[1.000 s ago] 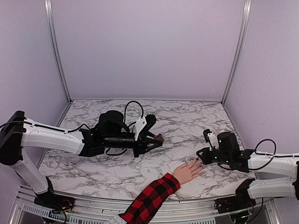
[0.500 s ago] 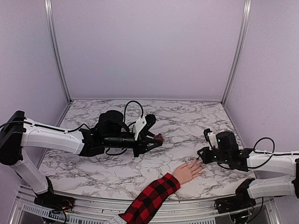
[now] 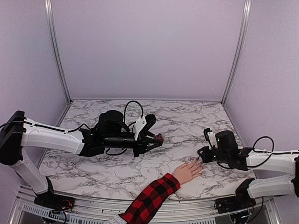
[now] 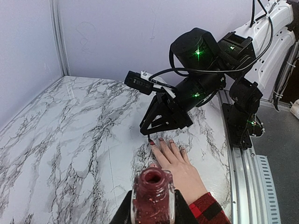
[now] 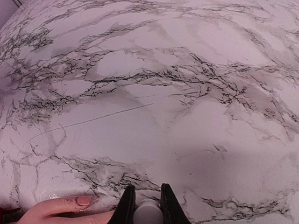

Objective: Paint the nails
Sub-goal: Paint the hand on the nail.

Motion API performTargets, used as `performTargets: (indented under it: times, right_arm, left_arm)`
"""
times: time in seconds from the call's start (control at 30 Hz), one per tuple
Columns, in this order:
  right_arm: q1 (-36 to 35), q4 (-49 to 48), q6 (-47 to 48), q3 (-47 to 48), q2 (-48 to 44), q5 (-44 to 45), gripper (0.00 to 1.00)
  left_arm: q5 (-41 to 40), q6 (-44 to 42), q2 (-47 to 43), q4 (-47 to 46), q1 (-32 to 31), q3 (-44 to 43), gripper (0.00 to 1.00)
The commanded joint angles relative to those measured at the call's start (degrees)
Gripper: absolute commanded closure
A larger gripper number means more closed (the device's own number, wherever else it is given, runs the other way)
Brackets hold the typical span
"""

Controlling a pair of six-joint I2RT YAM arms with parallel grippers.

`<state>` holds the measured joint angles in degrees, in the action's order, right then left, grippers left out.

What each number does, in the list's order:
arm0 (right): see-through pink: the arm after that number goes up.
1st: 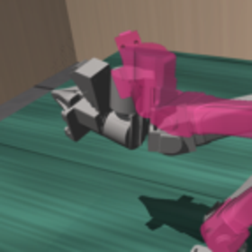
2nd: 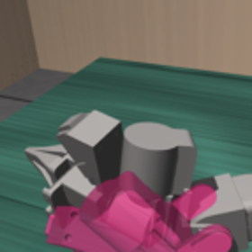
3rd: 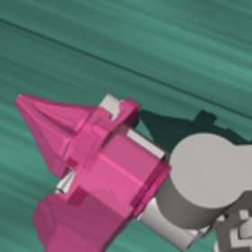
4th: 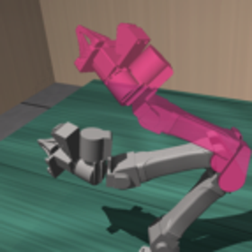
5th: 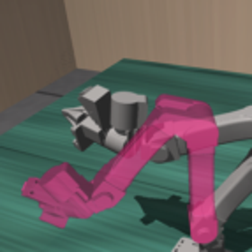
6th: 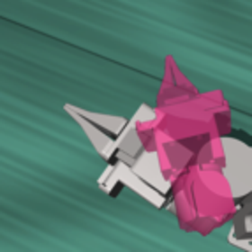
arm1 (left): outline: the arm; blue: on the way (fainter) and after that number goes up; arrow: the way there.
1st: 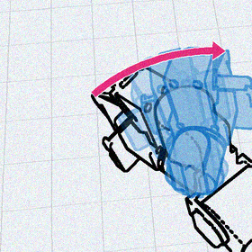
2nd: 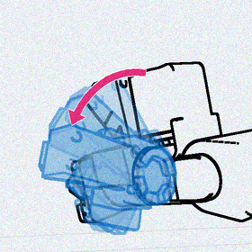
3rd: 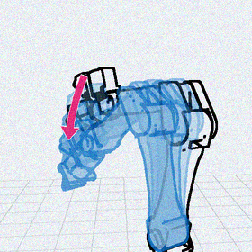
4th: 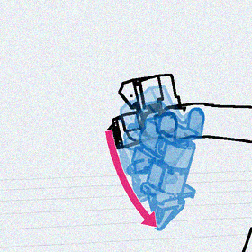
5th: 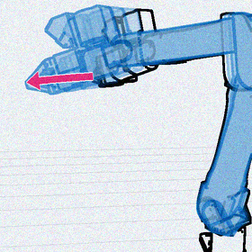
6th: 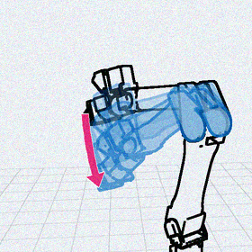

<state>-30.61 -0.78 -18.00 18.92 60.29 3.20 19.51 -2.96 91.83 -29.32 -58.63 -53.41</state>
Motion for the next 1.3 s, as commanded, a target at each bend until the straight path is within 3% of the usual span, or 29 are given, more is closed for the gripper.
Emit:
performTargets:
  times: [0.0,1.27]
  right_arm:
    - [0.3,0.3,-0.9,2.3,0.7,1.0,1.0]
    - [0.3,0.6,-1.2,3.1,2.0,1.6,1.0]
  left_arm:
    - [0.5,-0.1,0.2,-2.1,0.4,-0.9,1.0]
    - [0.8,-0.2,0.5,-2.1,0.4,-1.7,1.0]
